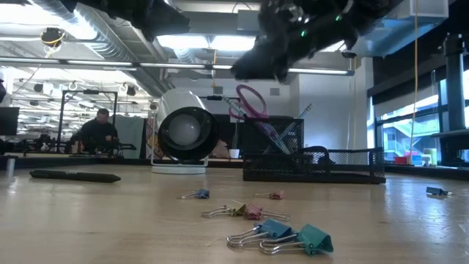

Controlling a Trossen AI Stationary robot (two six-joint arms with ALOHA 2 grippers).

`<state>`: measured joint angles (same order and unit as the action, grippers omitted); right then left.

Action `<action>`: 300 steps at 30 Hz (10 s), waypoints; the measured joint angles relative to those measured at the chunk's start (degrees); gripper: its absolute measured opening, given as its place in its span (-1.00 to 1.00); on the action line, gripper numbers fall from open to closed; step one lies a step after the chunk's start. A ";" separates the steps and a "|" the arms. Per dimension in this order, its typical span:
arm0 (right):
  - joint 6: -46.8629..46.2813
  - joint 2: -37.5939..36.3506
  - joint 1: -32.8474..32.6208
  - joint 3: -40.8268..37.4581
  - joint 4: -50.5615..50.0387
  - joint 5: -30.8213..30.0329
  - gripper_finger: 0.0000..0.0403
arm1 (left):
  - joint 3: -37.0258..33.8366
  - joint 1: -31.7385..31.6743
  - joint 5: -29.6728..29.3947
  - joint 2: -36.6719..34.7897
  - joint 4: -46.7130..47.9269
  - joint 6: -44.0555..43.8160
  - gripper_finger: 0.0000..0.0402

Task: Pick and place office supplies into organizer
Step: Put the black pen into the black desk organizer

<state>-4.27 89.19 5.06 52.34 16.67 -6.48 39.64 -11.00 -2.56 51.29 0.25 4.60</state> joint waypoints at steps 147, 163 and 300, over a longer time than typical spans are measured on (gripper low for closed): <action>-43.58 -19.49 4.13 0.04 -14.23 17.20 -0.15 | 42.10 23.67 -45.87 33.40 41.36 66.88 -0.78; -45.12 -17.00 4.04 0.09 -5.21 16.70 -0.15 | 42.10 19.70 -42.18 33.57 27.23 95.30 -0.78; 1.61 2.60 1.86 -14.25 9.99 5.07 -0.78 | 2.91 7.40 -3.99 4.81 1.20 -0.88 -0.38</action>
<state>-2.66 91.78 6.92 38.09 26.65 -1.41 42.54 -3.60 -6.55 56.10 1.45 3.73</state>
